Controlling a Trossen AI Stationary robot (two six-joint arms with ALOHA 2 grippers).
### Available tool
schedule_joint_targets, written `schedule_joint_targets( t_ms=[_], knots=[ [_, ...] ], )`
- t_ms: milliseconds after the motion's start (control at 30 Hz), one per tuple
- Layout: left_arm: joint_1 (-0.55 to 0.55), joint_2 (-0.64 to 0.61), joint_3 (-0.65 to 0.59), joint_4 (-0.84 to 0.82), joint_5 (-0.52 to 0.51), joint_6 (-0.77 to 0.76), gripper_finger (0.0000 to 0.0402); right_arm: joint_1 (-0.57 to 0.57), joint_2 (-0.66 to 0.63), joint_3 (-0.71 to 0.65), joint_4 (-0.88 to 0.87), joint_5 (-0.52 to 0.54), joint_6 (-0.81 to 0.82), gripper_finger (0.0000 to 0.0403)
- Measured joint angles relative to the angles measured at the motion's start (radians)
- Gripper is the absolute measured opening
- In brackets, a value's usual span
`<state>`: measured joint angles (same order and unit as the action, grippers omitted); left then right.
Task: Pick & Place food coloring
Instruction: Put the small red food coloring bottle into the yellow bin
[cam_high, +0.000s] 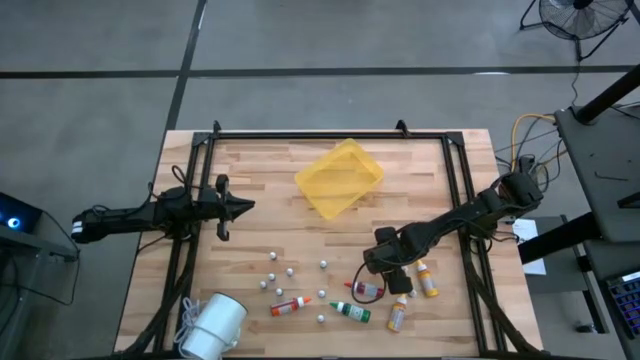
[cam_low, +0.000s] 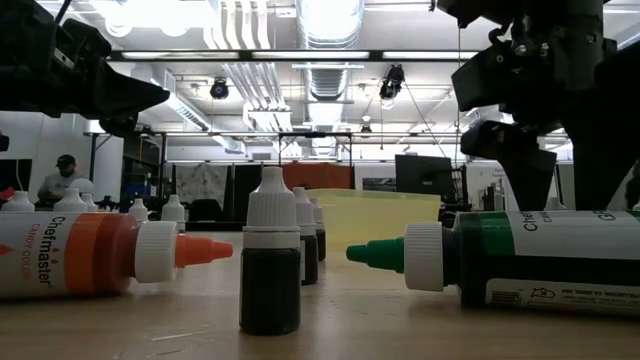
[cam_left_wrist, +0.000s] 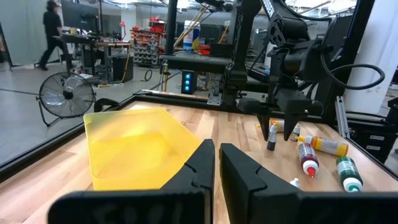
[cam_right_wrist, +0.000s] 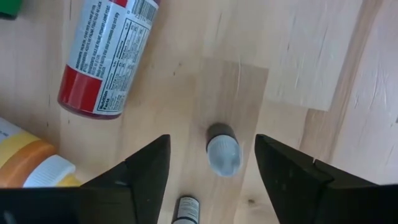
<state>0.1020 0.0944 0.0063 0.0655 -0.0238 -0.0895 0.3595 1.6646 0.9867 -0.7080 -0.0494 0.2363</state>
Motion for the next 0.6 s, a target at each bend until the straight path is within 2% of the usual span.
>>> schedule_joint_targets(
  t_ms=[367, 600],
  knots=[
    [0.000, 0.000, 0.000, 0.000, 0.000, 0.000, 0.0000, -0.015, 0.001, -0.009, 0.002, 0.000, 0.000, 0.0202],
    [0.001, 0.000, 0.000, 0.001, 0.000, 0.000, 0.0000, -0.021, 0.001, -0.010, 0.004, 0.000, 0.000, 0.0171]
  ],
)
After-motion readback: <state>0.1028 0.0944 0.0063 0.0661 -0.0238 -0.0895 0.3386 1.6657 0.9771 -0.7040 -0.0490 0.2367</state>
